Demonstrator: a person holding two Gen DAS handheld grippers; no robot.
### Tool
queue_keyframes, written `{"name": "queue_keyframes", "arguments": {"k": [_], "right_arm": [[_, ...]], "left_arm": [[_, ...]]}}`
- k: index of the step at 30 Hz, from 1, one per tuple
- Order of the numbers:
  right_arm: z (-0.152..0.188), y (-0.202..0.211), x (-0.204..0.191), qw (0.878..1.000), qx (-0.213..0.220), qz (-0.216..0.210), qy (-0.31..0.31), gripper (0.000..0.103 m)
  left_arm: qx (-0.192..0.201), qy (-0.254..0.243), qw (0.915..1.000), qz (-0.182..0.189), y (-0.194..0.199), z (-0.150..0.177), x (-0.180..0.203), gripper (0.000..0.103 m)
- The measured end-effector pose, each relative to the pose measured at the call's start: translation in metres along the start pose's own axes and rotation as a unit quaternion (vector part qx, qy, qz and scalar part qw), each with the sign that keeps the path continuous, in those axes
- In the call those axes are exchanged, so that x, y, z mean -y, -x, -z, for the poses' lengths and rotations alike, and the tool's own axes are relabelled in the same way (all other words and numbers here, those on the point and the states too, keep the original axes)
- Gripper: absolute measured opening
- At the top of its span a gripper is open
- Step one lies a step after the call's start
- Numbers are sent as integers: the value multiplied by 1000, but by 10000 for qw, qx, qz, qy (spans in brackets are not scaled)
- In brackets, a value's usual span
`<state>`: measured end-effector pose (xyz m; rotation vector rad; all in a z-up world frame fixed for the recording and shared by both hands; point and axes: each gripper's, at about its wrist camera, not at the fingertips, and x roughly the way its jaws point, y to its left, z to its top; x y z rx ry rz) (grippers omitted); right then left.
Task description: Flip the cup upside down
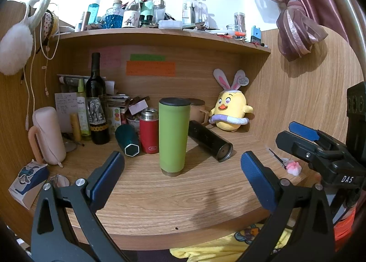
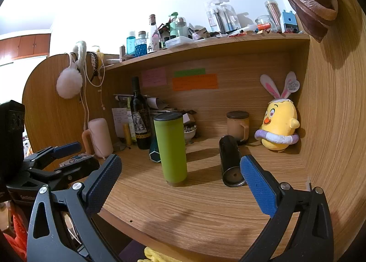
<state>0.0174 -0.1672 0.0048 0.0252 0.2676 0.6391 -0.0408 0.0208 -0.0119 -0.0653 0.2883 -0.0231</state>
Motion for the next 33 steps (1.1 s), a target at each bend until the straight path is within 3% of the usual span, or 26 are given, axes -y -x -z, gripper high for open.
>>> {"name": "queue_keyframes", "arguments": {"k": [33], "right_arm": [[2,1,-5,10000,-15,-8,24,103]], "left_arm": [[-45,-28,9999,108,-2,0,4,103]]}}
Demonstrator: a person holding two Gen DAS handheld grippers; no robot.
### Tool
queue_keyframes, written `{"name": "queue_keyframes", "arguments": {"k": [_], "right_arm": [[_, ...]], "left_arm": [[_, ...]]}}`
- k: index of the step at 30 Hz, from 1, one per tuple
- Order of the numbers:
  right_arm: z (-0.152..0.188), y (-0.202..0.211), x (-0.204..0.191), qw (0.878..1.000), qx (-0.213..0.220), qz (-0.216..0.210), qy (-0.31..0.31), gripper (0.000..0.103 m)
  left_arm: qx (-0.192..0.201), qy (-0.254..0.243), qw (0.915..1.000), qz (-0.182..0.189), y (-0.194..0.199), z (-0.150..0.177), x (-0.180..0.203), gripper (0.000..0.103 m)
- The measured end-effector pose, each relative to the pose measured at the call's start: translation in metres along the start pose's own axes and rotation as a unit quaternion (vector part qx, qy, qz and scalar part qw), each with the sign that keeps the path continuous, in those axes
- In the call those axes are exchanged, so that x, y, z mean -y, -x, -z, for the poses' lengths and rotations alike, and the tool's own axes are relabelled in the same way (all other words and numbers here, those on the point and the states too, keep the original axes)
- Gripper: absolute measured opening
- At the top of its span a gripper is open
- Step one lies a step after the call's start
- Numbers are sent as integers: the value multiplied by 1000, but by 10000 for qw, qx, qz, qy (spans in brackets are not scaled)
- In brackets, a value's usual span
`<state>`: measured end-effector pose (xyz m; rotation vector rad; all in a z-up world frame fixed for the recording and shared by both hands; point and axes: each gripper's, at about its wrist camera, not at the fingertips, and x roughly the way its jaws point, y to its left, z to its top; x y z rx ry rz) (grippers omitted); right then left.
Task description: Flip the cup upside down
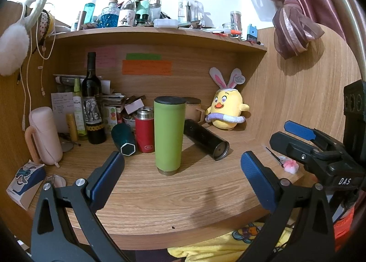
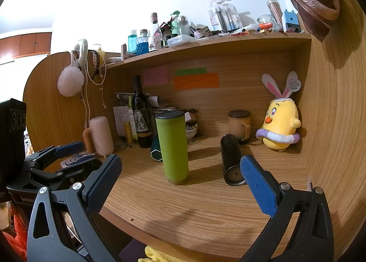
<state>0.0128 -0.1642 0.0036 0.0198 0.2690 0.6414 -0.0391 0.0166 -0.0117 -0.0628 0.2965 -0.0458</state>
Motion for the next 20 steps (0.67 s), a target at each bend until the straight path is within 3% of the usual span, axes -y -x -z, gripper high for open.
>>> {"name": "queue_keyframes", "arguments": {"k": [20], "right_arm": [[0,0,-2,10000,4,-7,4,103]], "left_arm": [[-18,23,10000,4,-1,2,1,103]]}}
